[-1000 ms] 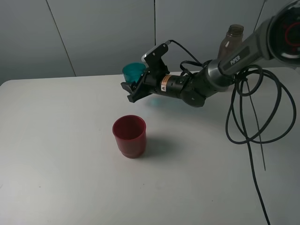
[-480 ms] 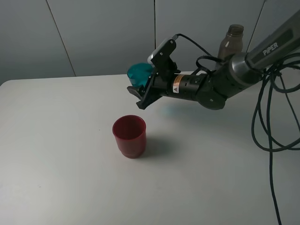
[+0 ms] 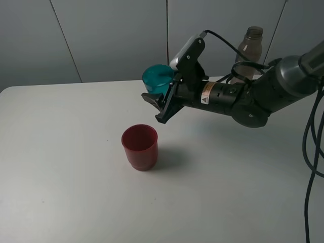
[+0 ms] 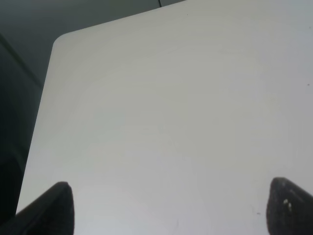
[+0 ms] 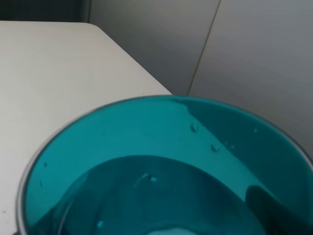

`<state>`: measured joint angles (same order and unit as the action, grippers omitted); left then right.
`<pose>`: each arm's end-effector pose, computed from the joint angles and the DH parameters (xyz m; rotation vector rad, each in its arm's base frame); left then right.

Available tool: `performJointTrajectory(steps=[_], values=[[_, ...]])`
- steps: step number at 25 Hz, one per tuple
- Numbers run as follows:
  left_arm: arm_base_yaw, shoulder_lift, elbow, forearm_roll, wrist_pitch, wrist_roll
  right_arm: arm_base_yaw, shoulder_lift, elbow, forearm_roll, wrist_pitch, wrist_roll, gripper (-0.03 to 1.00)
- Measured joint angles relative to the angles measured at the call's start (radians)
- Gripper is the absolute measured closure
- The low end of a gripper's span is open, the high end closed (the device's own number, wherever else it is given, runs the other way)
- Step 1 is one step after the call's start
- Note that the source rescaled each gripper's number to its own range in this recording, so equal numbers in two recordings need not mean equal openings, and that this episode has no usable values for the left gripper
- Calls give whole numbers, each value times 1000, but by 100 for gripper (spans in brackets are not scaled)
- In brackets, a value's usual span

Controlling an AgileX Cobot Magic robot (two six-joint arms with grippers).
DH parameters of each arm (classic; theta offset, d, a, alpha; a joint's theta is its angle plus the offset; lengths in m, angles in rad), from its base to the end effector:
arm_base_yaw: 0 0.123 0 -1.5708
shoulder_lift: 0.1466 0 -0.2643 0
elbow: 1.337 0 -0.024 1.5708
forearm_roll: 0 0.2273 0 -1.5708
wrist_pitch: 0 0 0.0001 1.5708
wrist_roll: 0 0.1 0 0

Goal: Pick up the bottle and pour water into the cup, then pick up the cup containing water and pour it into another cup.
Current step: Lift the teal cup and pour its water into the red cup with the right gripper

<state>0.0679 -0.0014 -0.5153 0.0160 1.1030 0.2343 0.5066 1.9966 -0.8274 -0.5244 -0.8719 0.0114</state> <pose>-0.0004 0.0014 0.2621 0.1712 2.0691 0.2046 0.2960 0.2081 0.1300 -1.0090 1.5591 0.4763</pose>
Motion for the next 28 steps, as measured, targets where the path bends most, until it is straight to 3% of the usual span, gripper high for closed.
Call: performJointTrajectory(steps=[10,28], values=[[0,0,0,0,0,0,2,-2,4,8,0,-115,93],[0,0,0,0,0,0,53,-2,4,9,2,-433,93]])
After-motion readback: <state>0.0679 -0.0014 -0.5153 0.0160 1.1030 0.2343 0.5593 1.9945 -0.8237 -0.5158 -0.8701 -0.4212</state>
